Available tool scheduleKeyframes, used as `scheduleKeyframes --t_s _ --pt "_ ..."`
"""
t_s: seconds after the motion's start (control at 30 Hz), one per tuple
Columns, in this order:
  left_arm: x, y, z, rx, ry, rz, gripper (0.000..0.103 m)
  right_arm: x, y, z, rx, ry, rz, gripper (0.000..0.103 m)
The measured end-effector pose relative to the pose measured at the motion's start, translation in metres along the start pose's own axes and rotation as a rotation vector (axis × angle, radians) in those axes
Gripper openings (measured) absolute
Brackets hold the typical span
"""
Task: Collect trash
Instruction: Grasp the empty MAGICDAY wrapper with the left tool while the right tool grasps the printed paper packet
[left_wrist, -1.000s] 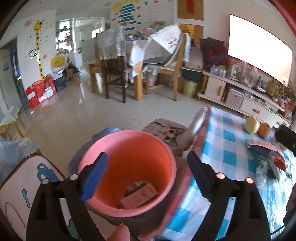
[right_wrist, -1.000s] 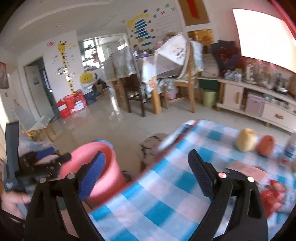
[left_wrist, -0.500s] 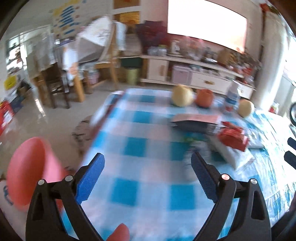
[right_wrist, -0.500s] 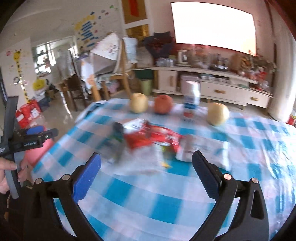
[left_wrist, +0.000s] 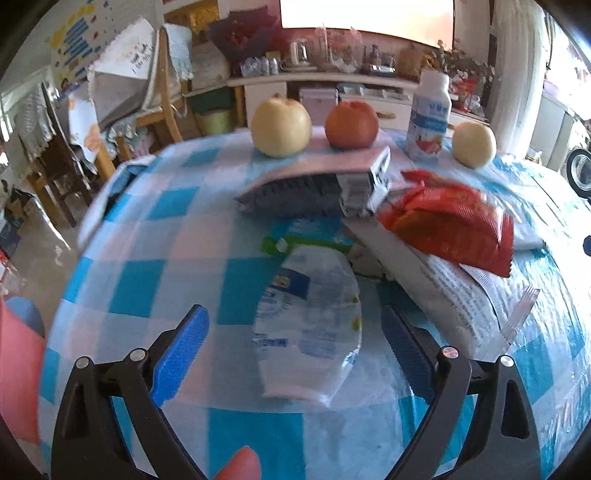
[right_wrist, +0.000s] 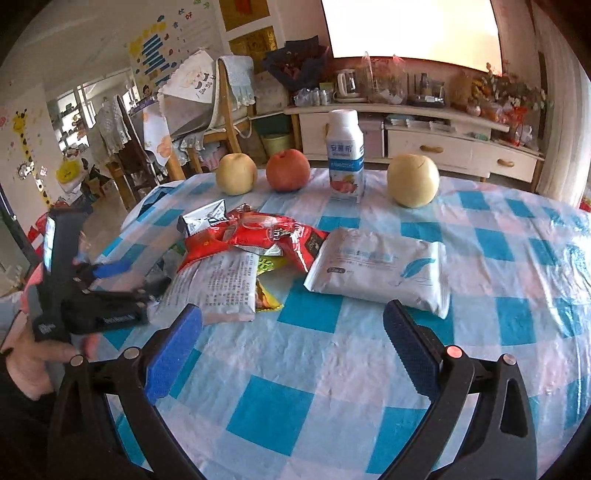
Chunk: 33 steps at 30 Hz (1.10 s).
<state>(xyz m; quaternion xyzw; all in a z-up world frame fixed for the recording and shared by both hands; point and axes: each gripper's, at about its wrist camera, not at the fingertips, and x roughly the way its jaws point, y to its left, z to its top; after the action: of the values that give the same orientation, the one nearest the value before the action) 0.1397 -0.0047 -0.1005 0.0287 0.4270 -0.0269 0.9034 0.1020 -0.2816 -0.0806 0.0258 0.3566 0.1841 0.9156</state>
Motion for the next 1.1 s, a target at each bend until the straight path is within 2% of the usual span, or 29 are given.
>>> scheduleKeyframes --t_s 0.17,0.27,0.3,0.37,0.5,0.67,0.87,1.0,1.1 --pt "0.021 -0.002 0.0 -0.005 0.068 -0.027 0.093 0.004 0.005 -0.002 -0.009 0.015 0.001 0.099" --pt "0.02 0.002 0.0 -0.028 0.063 -0.026 0.087 0.021 0.008 -0.003 0.001 0.059 0.018 0.099" --pt "0.019 0.002 0.0 -0.02 0.058 -0.031 0.081 0.028 0.011 -0.001 -0.004 0.069 0.022 0.099" --pt "0.016 0.001 0.0 -0.002 0.043 -0.042 0.063 0.041 0.019 0.004 -0.02 0.078 0.031 0.099" --pt "0.013 0.004 -0.002 -0.003 0.044 -0.038 0.063 0.062 0.035 0.01 -0.015 0.093 0.099 0.099" --pt "0.009 0.012 -0.006 -0.01 0.054 -0.041 0.063 0.081 0.039 0.004 0.056 0.148 0.174 0.099" --pt "0.005 0.019 -0.005 -0.024 0.044 -0.027 0.063 0.092 0.056 0.017 0.009 0.128 0.161 0.099" --pt "0.002 0.026 -0.003 -0.039 0.033 -0.014 0.063 0.1 0.073 0.023 -0.061 0.107 0.118 0.099" --pt "-0.001 0.035 -0.001 -0.054 0.019 0.006 0.063 0.112 0.086 0.024 -0.117 0.109 0.042 0.099"
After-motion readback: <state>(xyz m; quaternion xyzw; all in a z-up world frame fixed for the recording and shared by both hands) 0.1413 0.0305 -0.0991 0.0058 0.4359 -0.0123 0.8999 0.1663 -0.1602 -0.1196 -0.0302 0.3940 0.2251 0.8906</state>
